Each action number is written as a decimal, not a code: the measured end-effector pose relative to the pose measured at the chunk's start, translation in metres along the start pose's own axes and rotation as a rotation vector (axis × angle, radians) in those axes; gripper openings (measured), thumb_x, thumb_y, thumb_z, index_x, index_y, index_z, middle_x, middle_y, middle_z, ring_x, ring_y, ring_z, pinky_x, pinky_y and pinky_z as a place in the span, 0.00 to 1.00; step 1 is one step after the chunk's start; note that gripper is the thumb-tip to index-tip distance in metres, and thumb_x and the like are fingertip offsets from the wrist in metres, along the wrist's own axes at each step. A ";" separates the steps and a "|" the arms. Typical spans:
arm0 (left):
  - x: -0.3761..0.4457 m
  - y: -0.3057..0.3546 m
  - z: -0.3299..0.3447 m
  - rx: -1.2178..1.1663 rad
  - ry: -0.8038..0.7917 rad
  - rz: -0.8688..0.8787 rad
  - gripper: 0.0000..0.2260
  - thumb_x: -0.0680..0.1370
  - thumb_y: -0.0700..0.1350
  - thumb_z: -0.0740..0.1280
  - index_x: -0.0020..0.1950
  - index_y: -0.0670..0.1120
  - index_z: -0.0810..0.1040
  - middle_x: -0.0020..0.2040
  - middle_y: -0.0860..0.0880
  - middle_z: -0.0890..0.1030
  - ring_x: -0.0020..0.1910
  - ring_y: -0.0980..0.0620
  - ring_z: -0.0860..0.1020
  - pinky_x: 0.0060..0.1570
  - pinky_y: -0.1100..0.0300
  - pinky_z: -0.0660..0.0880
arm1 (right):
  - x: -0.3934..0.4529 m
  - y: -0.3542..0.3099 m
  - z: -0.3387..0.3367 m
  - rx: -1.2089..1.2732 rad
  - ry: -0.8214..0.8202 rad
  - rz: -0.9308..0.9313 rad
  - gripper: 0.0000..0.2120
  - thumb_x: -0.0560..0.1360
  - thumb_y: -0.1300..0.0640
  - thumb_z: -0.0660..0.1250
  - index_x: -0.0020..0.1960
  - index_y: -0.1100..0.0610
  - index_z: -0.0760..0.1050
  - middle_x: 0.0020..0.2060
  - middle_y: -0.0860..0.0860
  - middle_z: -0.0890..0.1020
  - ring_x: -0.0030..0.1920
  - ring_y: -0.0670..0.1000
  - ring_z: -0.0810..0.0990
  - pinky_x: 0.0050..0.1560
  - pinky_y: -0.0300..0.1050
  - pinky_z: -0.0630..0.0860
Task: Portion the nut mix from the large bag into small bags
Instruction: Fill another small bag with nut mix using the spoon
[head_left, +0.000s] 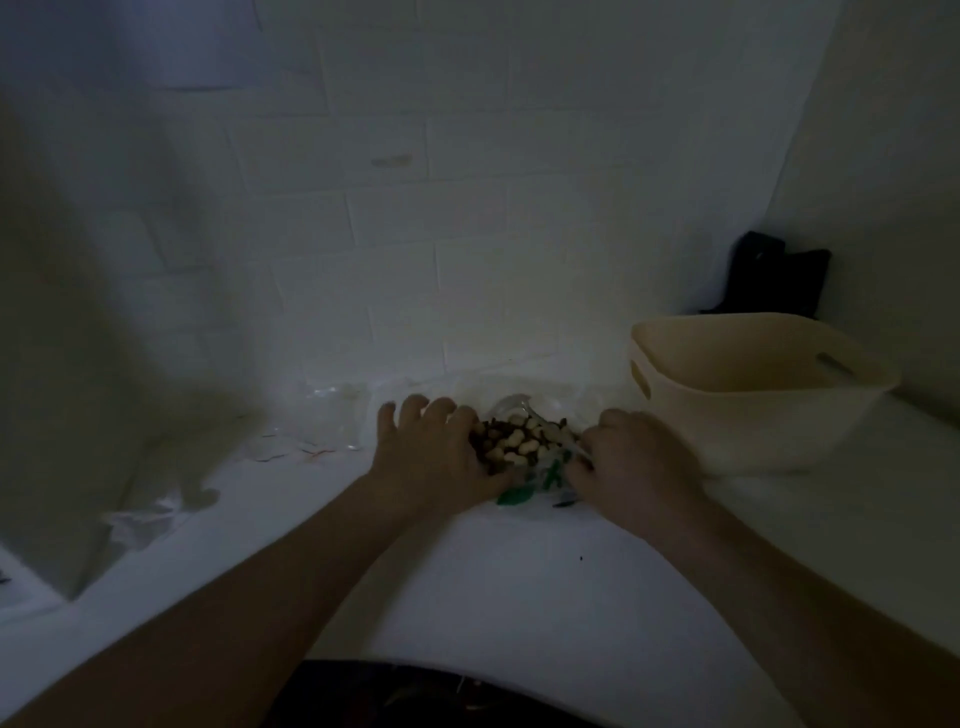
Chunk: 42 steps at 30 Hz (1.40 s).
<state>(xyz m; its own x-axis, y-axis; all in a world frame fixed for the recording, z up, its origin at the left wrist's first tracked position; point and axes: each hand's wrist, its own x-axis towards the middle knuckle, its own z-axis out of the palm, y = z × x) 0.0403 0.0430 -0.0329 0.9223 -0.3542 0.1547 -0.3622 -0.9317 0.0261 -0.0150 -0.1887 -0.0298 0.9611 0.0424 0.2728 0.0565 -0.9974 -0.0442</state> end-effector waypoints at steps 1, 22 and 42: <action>0.000 0.000 0.007 -0.062 -0.034 -0.022 0.48 0.61 0.85 0.49 0.68 0.55 0.73 0.69 0.52 0.74 0.71 0.42 0.68 0.71 0.42 0.61 | 0.002 0.002 0.005 -0.009 -0.023 0.017 0.16 0.77 0.43 0.61 0.46 0.54 0.81 0.39 0.49 0.68 0.41 0.52 0.72 0.39 0.46 0.65; 0.008 -0.112 -0.004 -0.288 0.293 -0.031 0.12 0.74 0.44 0.67 0.56 0.51 0.84 0.58 0.48 0.81 0.60 0.43 0.74 0.60 0.50 0.71 | 0.037 -0.032 0.036 0.190 0.210 -0.065 0.31 0.74 0.31 0.58 0.70 0.47 0.72 0.68 0.51 0.71 0.63 0.59 0.73 0.57 0.56 0.78; 0.050 -0.007 -0.058 -0.662 0.426 0.017 0.03 0.75 0.50 0.76 0.41 0.55 0.85 0.41 0.58 0.84 0.39 0.61 0.81 0.43 0.69 0.76 | 0.035 -0.032 0.017 0.806 0.482 0.001 0.05 0.80 0.55 0.70 0.55 0.50 0.82 0.50 0.42 0.81 0.50 0.42 0.79 0.50 0.33 0.75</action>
<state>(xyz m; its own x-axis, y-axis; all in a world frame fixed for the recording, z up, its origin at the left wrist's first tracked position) 0.0812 0.0370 0.0318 0.8329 -0.1822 0.5226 -0.5048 -0.6372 0.5823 0.0218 -0.1545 -0.0352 0.7558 -0.1672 0.6331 0.3994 -0.6485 -0.6480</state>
